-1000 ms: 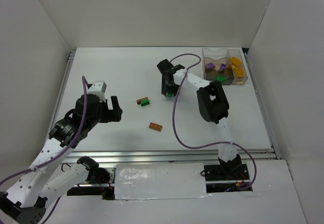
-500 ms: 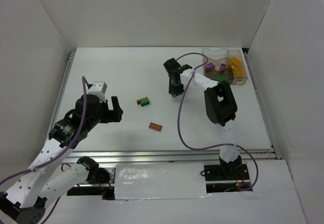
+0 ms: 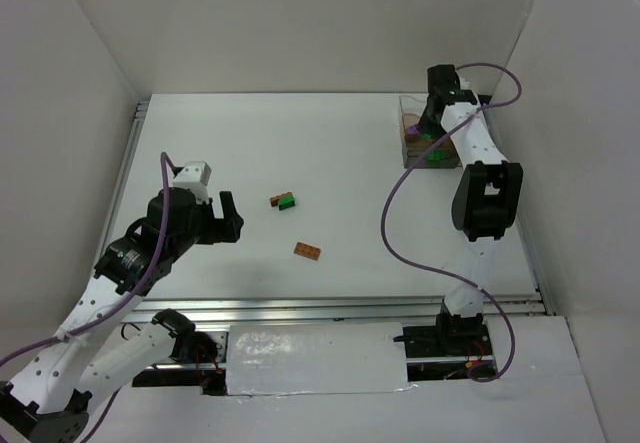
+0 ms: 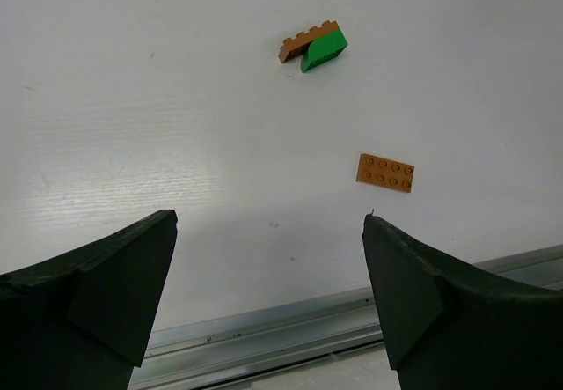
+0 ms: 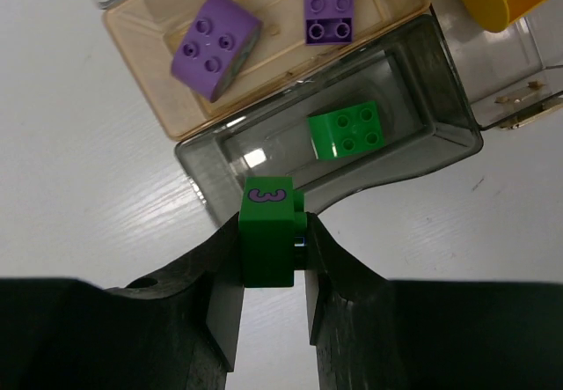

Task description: Sort the legos into containers by color

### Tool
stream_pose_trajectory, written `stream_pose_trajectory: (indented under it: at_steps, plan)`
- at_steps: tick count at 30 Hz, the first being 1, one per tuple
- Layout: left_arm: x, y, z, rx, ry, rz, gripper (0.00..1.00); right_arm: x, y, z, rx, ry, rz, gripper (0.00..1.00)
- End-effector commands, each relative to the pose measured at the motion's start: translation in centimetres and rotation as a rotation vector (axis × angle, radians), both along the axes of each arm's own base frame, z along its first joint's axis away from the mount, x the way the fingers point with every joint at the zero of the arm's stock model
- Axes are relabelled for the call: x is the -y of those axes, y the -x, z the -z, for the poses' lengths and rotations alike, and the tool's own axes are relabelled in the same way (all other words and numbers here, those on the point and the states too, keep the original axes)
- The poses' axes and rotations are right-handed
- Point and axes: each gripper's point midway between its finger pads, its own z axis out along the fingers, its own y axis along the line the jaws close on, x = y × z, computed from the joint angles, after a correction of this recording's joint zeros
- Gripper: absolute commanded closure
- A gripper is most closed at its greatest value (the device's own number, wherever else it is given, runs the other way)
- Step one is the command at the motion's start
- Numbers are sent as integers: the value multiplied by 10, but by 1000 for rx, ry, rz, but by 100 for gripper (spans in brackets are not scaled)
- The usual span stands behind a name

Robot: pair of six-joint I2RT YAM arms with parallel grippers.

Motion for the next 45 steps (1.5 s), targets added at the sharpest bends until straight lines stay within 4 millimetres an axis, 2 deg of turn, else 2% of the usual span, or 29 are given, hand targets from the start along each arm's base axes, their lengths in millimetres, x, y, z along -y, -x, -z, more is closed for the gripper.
stream_pose_trajectory:
  at_steps: [1,3,8,9,13,16,21,25,26,27,28,29,30,31,32,34,35,36,37,38,42,43,44,45]
  plan:
    - [4,-1,-2,22,7,22,0,11,-4,15,-42,10,32,98]
    - [5,-2,-2,19,6,25,1,16,-7,20,-36,11,49,97]
    - [5,-2,-1,16,3,26,0,16,-8,29,-47,6,52,90]
    - [5,-2,0,14,3,25,0,15,-8,30,-47,5,51,87]
    - [5,-2,0,13,3,25,0,14,-11,36,-57,6,44,59]
    - [6,-3,0,11,3,26,0,16,-13,36,-57,7,50,49]
    - [5,-2,1,9,0,24,1,15,-16,31,-47,3,48,42]
    - [4,-3,0,12,0,19,1,6,-11,21,-44,-9,15,41]
    - [3,-3,0,11,0,13,1,-14,-11,17,-28,-20,-36,41]
    - [3,-3,-1,13,0,10,1,-30,-8,4,0,-18,-70,41]
    - [1,-3,0,12,-5,-2,0,-44,-2,7,-11,-5,-105,41]
    - [-1,-4,-1,14,-4,-13,1,-76,5,3,-12,7,-163,40]
    - [-3,-4,-1,14,-7,-28,0,-95,10,-3,-3,7,-203,40]
    - [-8,-5,0,9,-16,-62,1,-113,17,0,-17,4,-242,38]
    - [-11,-5,1,5,-22,-80,1,-149,26,0,-17,-16,-324,35]
    - [-17,-7,2,2,-36,-121,0,-180,43,8,-43,-36,-387,34]
    - [-18,-8,4,-7,-43,-128,0,-208,54,10,-46,-50,-443,34]
    - [-18,-9,5,-11,-44,-130,1,-219,67,16,-63,-63,-473,34]
    - [-17,-10,7,-19,-50,-128,0,-235,70,15,-41,-91,-509,10]
    - [-16,-11,12,-45,-64,-130,0,-262,84,13,-35,-112,-569,5]
    - [-21,-16,14,-64,-77,-151,1,-328,110,20,-35,-129,-692,3]
    - [-21,-16,15,-62,-75,-146,1,-335,114,22,-51,-119,-707,3]
    - [-21,-16,15,-58,-66,-141,1,-341,115,36,-77,-103,-714,3]
    - [-20,-16,14,-55,-63,-139,0,-350,113,30,-62,-100,-724,3]
